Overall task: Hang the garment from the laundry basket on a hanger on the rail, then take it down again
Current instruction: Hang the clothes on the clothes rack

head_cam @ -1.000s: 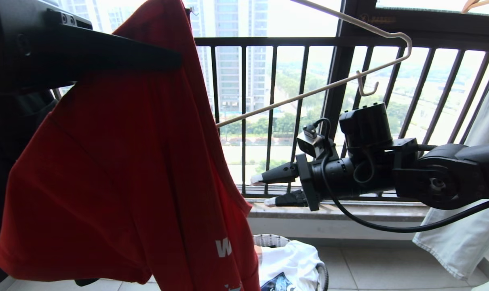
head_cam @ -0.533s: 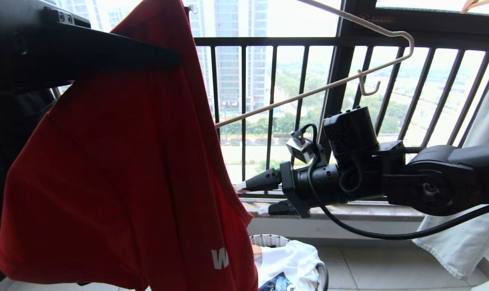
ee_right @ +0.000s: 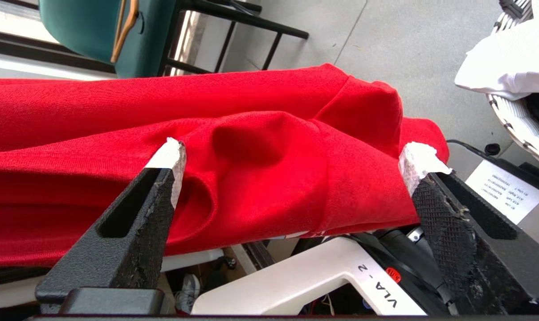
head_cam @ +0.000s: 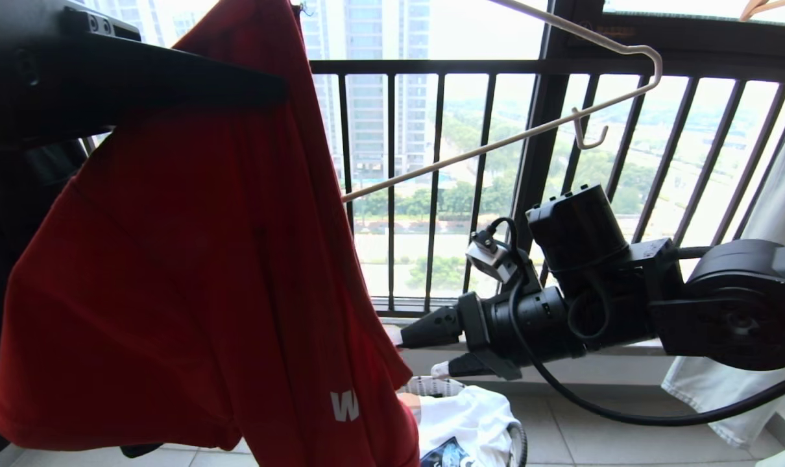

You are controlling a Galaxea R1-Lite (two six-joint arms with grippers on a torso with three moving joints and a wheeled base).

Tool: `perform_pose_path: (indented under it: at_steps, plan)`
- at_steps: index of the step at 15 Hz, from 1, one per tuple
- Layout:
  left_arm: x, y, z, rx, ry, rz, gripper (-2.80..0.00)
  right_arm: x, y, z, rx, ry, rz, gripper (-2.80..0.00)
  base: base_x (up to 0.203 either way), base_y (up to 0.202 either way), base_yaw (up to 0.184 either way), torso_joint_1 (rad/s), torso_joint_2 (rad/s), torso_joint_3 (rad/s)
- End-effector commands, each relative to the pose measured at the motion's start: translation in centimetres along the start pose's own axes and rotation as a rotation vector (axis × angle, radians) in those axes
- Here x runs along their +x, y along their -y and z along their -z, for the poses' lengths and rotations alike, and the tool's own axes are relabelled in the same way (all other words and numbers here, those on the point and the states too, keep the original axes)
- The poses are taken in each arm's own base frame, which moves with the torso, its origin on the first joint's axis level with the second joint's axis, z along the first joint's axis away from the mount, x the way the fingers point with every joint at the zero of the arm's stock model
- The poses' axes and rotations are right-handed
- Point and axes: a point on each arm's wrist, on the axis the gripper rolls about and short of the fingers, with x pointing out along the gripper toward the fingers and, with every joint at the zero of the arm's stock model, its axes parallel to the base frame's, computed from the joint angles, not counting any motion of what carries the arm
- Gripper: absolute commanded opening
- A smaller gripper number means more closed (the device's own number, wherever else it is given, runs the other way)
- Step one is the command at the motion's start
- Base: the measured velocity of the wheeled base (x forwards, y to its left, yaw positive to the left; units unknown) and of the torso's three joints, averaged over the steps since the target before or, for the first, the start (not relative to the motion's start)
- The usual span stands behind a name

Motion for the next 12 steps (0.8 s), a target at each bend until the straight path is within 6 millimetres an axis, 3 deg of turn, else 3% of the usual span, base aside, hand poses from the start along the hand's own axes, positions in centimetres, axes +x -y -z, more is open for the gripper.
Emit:
perform_pose_path:
  at_steps: [1,6,10,11,12]
  plan:
    - [0.0,0.0,0.0,0.001,0.0,0.005,-2.8,0.0,0.2,0.4,-0.008,0.002,0.02,0.0,0.0,0.0,0.0,0.0,0.0,0.0]
    - [-0.2,0.2,-0.4,0.012,0.009,-0.001,-2.8,0.5,1.2,0.5,-0.026,0.029,0.119,0.0,0.0,0.0,0.0,0.0,0.0,0.0]
    - [-0.2,0.2,-0.4,0.013,0.009,-0.004,-2.8,-0.3,1.6,-0.1,-0.044,0.101,0.191,0.0,0.0,0.0,0.0,0.0,0.0,0.0]
    - [-0.2,0.2,-0.4,0.012,0.009,-0.005,-2.8,-0.6,1.8,-0.4,-0.039,0.112,0.2,-1.57,0.0,0.0,0.0,0.0,0.0,0.0]
    - [-0.2,0.2,-0.4,0.012,0.009,-0.005,-2.8,-1.1,2.1,-0.8,-0.042,0.124,0.212,-2.8,0.0,0.0,0.0,0.0,0.0,0.0]
